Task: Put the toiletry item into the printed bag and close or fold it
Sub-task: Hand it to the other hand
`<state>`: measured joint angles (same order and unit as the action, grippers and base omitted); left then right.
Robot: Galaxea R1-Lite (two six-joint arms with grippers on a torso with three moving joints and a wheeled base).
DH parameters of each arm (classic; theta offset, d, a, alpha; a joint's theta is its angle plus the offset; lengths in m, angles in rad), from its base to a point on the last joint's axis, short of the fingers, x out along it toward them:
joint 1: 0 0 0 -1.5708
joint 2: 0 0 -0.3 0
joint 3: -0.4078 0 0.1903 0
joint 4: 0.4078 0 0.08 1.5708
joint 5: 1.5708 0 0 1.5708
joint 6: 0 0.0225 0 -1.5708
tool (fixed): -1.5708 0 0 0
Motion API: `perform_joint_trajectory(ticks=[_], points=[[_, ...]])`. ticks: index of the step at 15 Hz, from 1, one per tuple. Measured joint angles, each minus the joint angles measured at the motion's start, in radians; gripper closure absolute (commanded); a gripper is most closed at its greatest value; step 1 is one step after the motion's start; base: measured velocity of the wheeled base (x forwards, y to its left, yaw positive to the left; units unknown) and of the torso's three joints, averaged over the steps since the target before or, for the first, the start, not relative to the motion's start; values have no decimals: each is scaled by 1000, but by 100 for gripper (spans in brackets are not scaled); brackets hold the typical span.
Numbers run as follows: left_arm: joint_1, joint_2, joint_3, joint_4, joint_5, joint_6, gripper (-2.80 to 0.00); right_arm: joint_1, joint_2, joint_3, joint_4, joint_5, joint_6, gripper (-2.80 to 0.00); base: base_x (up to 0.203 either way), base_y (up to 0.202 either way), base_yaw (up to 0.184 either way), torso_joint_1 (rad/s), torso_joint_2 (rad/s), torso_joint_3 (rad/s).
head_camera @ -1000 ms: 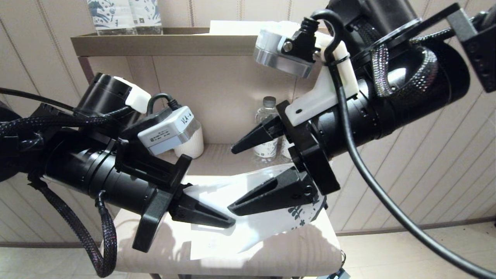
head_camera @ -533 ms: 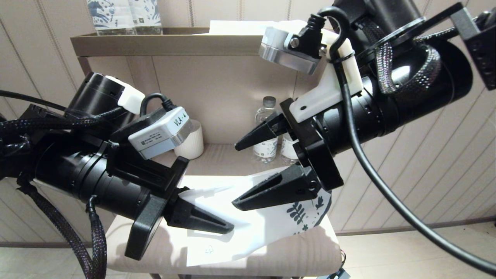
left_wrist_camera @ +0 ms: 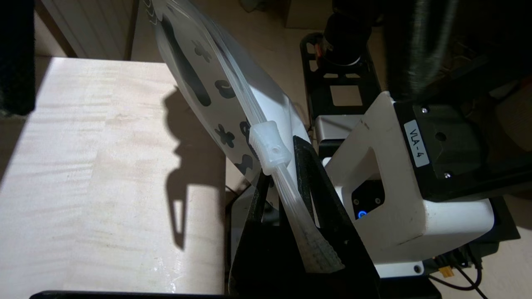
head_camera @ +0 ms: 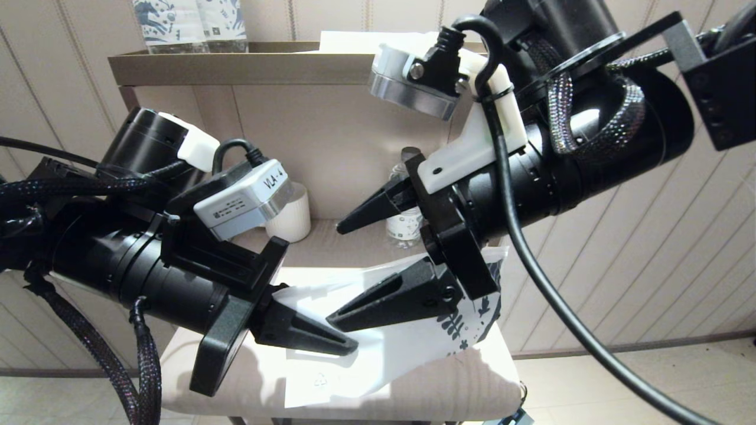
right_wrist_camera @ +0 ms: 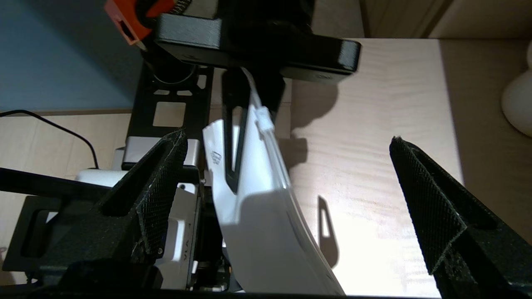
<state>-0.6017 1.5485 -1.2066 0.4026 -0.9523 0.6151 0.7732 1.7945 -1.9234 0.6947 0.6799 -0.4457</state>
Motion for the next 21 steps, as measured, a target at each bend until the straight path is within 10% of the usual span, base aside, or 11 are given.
perform_joint_trajectory(ticks=[8,17,18,21], points=[[0,-35,12,1,-17,3,0,-220,-82,139,-3,222,-15,-280,0,0,0,0,0,0],[1,-43,13,3,-18,6,0,-150,-75,219,-3,236,-47,-280,0,0,0,0,0,0],[0,-43,13,3,-18,6,0,-142,-74,224,-3,234,-47,0,0,0,0,0,0,0],[1,-45,13,3,-18,6,0,-131,-73,240,-6,231,-55,0,0,0,0,0,0,0]])
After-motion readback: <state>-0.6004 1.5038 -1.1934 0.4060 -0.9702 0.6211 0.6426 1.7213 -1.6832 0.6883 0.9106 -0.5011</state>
